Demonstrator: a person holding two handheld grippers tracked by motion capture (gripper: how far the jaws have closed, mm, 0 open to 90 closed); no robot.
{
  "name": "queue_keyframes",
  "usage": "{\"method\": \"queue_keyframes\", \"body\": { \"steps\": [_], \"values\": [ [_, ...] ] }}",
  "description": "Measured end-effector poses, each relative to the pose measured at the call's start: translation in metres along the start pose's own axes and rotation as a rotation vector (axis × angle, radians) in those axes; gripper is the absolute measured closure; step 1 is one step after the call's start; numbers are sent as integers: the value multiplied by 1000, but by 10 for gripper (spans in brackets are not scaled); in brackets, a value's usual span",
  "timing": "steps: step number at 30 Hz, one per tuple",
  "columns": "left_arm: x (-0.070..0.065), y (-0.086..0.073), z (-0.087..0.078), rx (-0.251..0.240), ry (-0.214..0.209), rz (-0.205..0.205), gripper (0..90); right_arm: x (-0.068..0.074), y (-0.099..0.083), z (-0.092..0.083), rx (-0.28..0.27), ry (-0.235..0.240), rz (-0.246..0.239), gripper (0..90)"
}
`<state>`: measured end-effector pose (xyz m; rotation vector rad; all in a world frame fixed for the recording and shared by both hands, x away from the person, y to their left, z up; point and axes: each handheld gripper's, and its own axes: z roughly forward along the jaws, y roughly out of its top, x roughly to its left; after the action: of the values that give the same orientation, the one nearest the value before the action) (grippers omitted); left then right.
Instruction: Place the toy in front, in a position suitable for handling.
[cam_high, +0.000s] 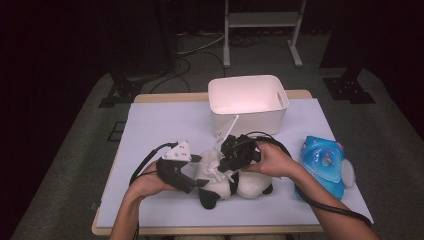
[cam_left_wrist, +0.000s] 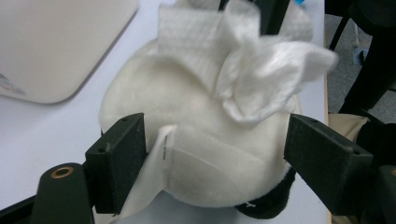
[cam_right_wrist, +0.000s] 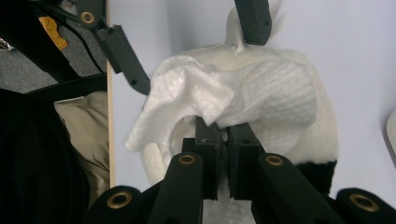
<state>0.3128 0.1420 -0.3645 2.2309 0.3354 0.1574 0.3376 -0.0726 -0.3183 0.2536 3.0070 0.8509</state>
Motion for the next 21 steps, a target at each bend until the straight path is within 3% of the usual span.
{"method": "queue_keyframes", "body": {
  "steps": [5,12,21],
  "values": [
    [5,-4,5,-20,-13,-26,258,5,8,4,-4,-6,-18,840],
    [5,-5,5,-27,-10,-27,275,9,24,16,14,-9,-53,843],
    [3,-4,9,-1,-1,-27,152,2,16,5,12,-22,-23,846]
  ]
}}
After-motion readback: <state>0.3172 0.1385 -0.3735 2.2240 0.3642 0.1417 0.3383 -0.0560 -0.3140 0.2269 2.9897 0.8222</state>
